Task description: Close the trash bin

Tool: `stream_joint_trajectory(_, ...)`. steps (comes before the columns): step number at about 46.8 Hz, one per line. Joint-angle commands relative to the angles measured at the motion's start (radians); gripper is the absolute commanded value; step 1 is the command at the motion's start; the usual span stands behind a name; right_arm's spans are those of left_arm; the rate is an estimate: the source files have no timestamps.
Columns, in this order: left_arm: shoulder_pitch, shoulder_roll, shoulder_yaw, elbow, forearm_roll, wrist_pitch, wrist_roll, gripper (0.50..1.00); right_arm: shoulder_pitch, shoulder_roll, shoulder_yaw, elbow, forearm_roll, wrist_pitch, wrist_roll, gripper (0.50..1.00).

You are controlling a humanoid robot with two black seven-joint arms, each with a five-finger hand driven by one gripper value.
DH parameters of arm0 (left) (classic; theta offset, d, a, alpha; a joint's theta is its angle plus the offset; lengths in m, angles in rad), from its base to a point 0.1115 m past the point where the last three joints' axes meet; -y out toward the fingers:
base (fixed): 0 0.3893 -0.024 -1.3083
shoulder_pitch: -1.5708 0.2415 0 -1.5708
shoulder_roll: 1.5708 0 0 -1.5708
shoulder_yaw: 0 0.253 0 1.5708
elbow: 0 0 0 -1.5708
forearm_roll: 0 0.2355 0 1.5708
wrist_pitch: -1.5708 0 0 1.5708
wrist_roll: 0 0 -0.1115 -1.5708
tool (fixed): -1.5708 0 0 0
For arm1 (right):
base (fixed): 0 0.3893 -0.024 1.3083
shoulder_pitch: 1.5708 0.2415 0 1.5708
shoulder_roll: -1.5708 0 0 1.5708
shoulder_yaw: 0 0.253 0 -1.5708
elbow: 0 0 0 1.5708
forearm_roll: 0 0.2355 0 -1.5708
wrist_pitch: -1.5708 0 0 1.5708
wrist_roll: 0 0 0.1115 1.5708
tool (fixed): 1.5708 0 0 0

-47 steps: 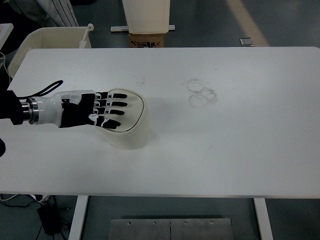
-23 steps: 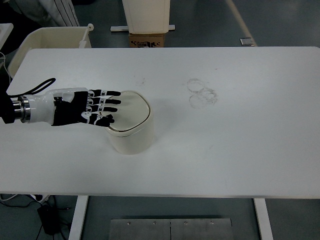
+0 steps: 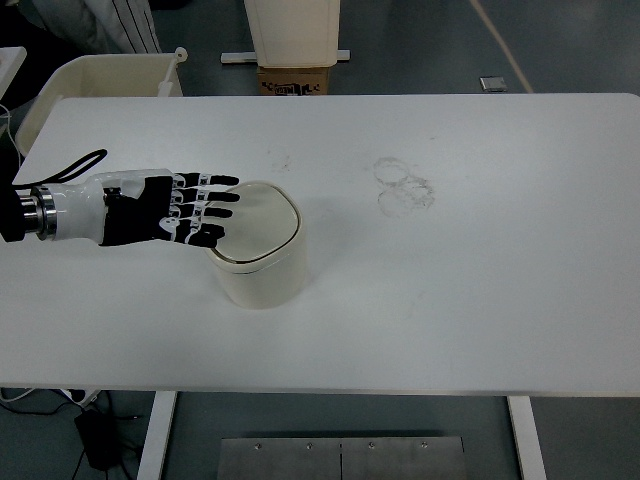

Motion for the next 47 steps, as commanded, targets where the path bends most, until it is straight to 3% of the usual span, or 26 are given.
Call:
stream_joint_trajectory(1,-0.002,0.008,0.000,0.000,0.000,0.000,0.000,1.000,0.000,0.000,0.000,0.000,0.000,-0.001,0.000,0.991)
stream_joint_trajectory(47,0.009,0.013,0.000,0.002,0.000,-0.008,0.000,1.000,0.000,0.000,0.000,0.000,0.001,0.001,-0.001,0.991)
